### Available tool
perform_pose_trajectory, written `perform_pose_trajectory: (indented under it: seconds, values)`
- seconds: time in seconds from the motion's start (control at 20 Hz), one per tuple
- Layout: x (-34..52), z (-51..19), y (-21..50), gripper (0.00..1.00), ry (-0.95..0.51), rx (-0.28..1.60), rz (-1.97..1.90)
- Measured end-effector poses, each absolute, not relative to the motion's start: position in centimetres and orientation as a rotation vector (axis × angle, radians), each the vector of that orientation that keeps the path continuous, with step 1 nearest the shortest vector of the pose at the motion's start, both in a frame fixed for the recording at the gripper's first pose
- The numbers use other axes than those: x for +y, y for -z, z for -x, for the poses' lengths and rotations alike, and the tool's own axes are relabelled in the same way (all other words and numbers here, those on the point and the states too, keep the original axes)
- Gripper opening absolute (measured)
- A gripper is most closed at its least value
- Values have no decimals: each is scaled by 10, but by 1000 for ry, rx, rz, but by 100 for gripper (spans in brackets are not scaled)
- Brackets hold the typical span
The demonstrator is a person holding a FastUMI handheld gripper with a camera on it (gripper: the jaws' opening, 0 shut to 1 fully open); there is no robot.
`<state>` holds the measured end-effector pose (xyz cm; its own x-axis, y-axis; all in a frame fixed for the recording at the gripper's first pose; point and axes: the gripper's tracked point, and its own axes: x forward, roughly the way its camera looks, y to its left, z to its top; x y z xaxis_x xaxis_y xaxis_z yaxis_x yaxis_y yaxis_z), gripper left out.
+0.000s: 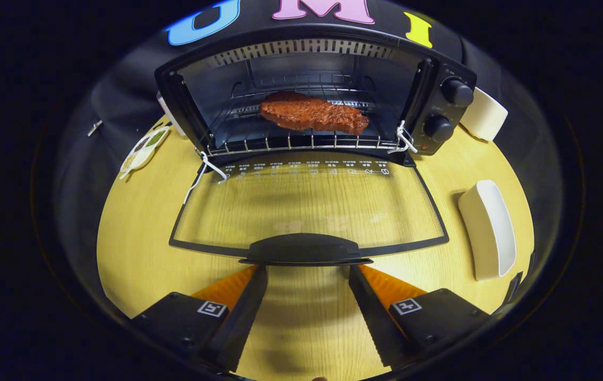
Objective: Open the toaster oven, put the food inside, and close the toaster oven door.
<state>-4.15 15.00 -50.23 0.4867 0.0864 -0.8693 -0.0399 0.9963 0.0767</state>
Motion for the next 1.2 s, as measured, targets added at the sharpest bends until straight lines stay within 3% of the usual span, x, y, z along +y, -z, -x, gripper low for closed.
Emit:
perform_pose_trajectory:
  seconds: [1.2]
  values:
    - [149, 9, 380, 97, -125, 676, -72]
